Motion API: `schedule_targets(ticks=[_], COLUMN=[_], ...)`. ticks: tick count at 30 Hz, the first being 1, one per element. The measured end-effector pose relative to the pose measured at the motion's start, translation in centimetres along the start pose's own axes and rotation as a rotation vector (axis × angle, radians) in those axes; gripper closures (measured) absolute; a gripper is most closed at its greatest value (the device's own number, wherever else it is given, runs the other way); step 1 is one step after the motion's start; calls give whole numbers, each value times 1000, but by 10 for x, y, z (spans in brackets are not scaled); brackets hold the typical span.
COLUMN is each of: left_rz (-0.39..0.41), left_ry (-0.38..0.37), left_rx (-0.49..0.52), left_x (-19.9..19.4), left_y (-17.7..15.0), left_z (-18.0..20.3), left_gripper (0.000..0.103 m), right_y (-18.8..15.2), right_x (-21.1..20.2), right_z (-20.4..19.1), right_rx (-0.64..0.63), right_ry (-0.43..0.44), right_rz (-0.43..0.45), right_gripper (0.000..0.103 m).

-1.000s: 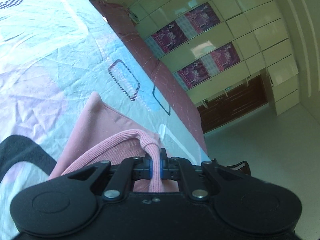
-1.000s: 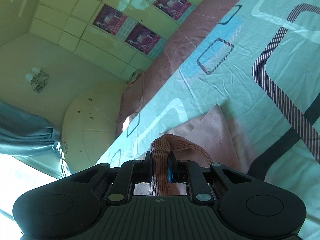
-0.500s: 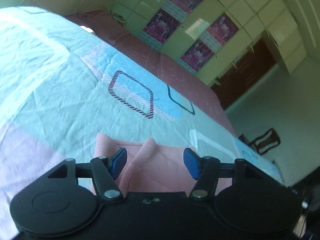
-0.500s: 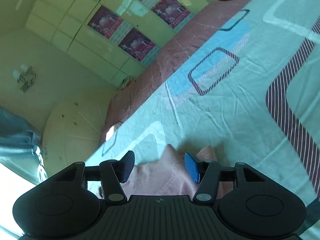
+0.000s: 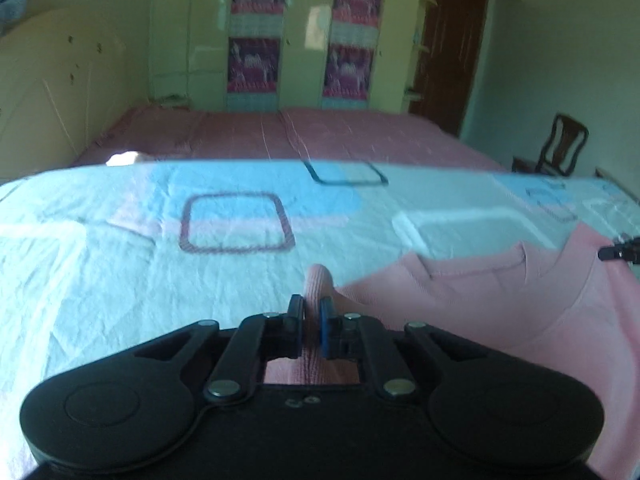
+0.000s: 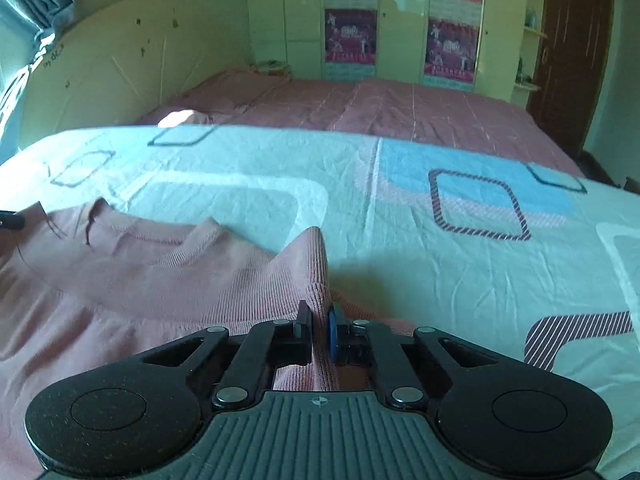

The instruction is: Fold small clothes

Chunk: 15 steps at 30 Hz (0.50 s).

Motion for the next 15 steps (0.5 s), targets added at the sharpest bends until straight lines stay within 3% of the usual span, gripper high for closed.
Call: schedule_targets(ticks=[2,9,13,15], left_rz=[51,-84,-88,-94], left_ry=[24,62,66,81], left_rx=[-28,-156,-160,-140], left_x=[-4,41,44,36], left_y=[8,-7,-14,-12], left_z=[-6,-32,-35,-32], left_gripper=[96,96,94,82], right_y=[4,-15,-15,-11], right_x=[-2,40,40,33], right_z=[4,-2,2,6], right_rx=[20,55,110,120], right_ry=[-18,-80,-81,-78], right_rz=[40,-74,-97,-102], right_gripper=[97,97,96,93])
Point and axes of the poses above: each gripper's, at about its wrist camera, not at the fingertips, and x roughly the way its jaws point, z to its right, y to its top, the point moved 9 cm from there along x, roughly the way its jaws point, and after that the axes turned 14 degrees about -y, right-handed, at the moved point
